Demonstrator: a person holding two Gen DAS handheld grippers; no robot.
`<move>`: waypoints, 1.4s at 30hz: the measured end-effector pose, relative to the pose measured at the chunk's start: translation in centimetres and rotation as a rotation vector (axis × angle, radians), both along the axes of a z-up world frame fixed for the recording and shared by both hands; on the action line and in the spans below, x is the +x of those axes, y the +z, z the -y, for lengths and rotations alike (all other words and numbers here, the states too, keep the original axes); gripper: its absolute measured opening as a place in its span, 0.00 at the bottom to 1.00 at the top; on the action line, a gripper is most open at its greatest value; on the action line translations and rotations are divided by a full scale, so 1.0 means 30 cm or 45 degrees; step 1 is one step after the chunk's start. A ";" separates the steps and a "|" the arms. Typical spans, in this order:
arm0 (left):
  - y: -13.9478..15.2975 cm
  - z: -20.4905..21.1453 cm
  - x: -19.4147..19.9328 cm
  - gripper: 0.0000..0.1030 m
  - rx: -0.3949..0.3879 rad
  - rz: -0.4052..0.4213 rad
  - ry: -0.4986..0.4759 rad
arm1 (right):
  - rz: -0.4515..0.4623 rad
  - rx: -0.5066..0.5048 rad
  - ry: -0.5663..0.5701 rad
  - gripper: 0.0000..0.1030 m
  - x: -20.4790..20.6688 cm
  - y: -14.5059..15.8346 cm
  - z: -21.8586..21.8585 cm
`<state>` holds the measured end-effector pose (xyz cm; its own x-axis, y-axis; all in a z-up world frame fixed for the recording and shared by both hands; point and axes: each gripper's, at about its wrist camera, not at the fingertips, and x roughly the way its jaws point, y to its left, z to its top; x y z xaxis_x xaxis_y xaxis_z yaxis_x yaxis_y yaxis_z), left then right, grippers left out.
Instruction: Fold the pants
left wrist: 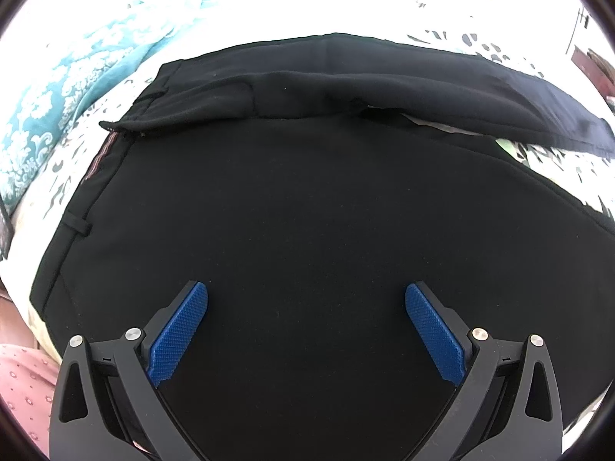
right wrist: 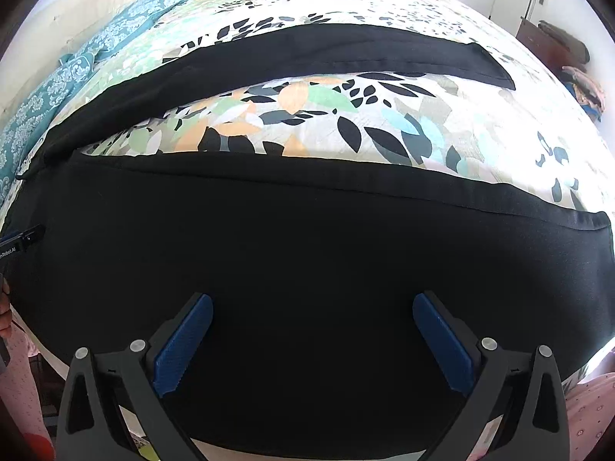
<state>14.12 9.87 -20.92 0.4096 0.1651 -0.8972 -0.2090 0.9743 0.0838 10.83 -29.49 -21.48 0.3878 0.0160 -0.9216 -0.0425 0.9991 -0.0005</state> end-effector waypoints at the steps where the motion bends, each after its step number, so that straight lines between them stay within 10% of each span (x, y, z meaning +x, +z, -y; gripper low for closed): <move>1: 0.000 -0.002 0.000 1.00 -0.006 -0.002 -0.001 | 0.002 -0.009 -0.001 1.00 0.000 -0.001 -0.006; 37: 0.043 -0.011 0.012 1.00 -0.001 -0.007 0.035 | -0.046 -0.039 0.034 1.00 0.007 0.015 -0.019; 42: 0.174 -0.090 0.066 1.00 -0.002 0.162 0.141 | 0.008 0.155 0.041 1.00 0.047 0.138 0.107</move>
